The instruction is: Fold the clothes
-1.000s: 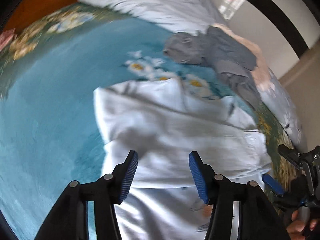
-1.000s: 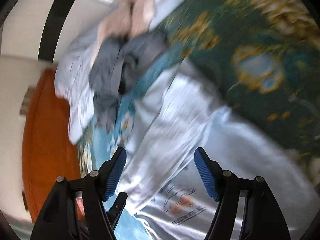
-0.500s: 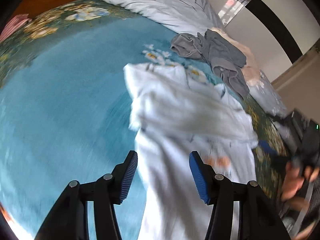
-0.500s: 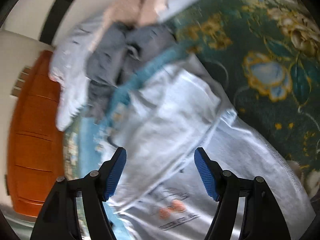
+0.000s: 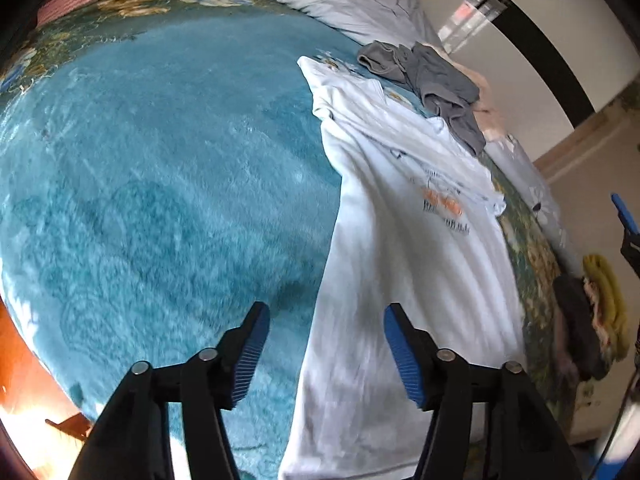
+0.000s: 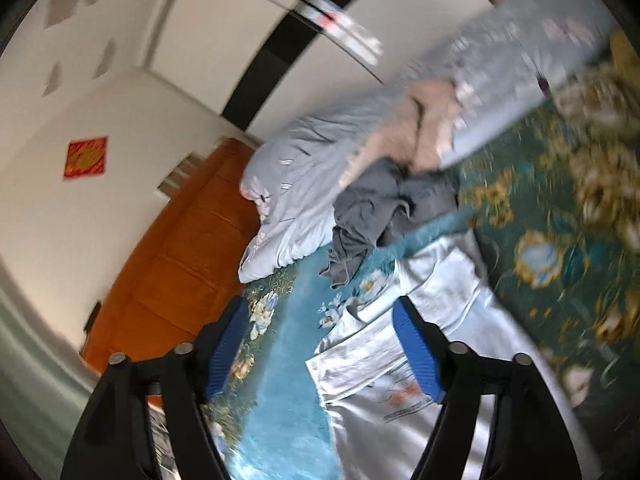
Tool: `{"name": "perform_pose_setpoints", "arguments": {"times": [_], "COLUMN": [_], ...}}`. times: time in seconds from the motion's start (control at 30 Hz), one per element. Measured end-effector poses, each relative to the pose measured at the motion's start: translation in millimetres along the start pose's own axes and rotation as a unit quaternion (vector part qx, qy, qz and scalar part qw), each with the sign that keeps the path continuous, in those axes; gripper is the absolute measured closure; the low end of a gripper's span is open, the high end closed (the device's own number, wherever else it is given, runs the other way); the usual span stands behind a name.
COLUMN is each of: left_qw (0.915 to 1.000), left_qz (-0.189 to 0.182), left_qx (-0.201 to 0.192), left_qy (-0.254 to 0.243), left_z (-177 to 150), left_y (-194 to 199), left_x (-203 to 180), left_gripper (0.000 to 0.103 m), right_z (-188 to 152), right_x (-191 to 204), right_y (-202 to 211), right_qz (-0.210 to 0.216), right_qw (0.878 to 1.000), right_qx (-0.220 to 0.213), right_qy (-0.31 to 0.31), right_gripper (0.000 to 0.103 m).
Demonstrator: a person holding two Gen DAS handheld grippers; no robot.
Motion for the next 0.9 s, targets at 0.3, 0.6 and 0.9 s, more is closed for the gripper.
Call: {"name": "perform_pose_setpoints", "arguments": {"times": [0.3,0.6,0.9], "left_qw": [0.9987,0.9905,0.9729], "left_qz": [-0.028,-0.128,-0.189], "left_qx": [-0.043,-0.004,0.022], "left_qy": [-0.007,0.051,0.131], "left_z": [-22.9,-45.9,-42.8], "left_y": [10.8,20.2,15.4], "left_x": [2.0,5.4,11.4], "left_gripper": [0.029,0.029,0.03], "right_z": [-46.0,-119.1,-137.9], "right_x": [-93.8,-204.5,-215.3], "right_y": [15.9,77.9,91.0], "right_qz": [-0.087,-0.095,-0.032], "right_qw": [0.965,0.939,0.944], "right_qx": [0.179,0.322,0.327], "right_qy": [0.172,0.073,0.027], "right_gripper": [0.023,0.023,0.029]}}
Point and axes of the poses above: each gripper's, at about its wrist camera, not at the fingertips, and y roughly against the way its jaws point, x to its left, z to its top, the point moved 8 cm from there along -y, roughly the way its jaws point, and after that the axes turned 6 degrees about -x, right-handed, at the moved point
